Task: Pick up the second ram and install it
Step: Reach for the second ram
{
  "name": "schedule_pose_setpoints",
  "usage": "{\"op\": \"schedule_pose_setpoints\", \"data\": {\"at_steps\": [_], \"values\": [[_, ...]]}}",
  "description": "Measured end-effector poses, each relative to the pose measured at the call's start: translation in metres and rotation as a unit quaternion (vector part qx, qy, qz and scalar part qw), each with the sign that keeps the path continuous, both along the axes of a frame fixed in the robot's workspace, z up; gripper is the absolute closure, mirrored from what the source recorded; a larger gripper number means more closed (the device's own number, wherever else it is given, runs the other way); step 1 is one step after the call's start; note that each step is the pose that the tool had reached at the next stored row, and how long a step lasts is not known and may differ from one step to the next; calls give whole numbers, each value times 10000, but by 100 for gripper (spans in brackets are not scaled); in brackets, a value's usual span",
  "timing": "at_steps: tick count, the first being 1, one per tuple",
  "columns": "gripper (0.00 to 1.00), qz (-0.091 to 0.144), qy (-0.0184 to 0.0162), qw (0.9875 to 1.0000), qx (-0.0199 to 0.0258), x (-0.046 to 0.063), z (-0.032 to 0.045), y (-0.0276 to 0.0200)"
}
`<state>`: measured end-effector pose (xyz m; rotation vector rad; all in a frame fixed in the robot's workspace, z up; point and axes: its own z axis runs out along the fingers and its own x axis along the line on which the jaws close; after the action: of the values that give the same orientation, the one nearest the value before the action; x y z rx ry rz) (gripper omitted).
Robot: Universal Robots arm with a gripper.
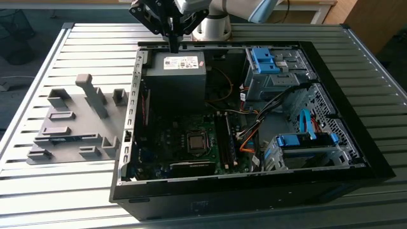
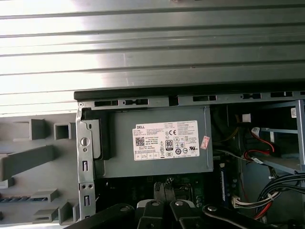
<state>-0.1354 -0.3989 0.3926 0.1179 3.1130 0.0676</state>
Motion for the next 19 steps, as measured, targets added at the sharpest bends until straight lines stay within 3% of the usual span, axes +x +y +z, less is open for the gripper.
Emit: {"op": "schedule_pose_setpoints", "data": {"at_steps": [19], "values": [[89, 0, 1, 10000, 0, -93, -5, 0]]}}
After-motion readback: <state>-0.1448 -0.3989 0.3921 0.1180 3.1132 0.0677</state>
